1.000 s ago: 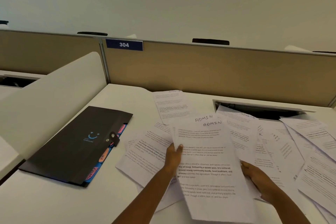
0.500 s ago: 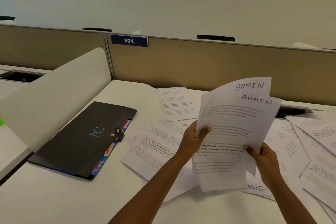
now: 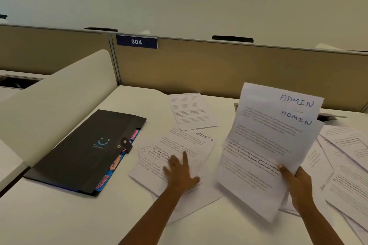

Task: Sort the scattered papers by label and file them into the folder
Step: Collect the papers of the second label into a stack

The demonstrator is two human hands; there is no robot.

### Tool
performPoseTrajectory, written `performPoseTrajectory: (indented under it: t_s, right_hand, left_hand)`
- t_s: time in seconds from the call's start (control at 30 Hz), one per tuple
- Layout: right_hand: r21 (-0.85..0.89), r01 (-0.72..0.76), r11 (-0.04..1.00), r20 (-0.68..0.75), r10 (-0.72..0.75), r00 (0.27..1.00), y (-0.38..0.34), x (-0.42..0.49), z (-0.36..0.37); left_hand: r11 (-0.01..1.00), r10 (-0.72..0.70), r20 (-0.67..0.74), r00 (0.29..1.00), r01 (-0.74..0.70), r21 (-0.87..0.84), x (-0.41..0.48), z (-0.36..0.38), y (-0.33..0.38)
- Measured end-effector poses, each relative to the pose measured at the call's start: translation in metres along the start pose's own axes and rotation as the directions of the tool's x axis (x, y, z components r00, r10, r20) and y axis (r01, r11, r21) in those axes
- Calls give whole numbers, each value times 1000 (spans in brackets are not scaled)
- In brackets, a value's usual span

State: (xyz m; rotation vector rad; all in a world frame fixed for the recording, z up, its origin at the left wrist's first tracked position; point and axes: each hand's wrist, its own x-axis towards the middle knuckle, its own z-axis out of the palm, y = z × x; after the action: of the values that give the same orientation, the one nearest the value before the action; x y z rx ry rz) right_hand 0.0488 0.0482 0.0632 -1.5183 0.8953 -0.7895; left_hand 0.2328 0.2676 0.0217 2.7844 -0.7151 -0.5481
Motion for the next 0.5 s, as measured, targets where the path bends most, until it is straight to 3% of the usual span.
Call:
performPoseTrajectory:
  t_s: [0.2, 0.27, 0.37, 0.5]
  right_hand:
    - [64, -56, 996, -77, 61, 995, 7, 5, -7]
    - [80, -75, 994, -79, 82, 993, 10, 6, -8]
    - [85, -94, 992, -74, 100, 992, 13, 8, -10]
    - [85, -111, 990, -73, 118, 990, 15, 10, -16]
  left_hand:
    - [970, 13, -77, 997, 6, 243, -3, 2, 1]
    - [972, 57, -177, 983, -15, 234, -4, 0, 2]
    - [995, 95, -342, 935, -78, 65, -5, -16, -4]
    - [920, -156, -366, 917, 0, -392, 4, -54, -17]
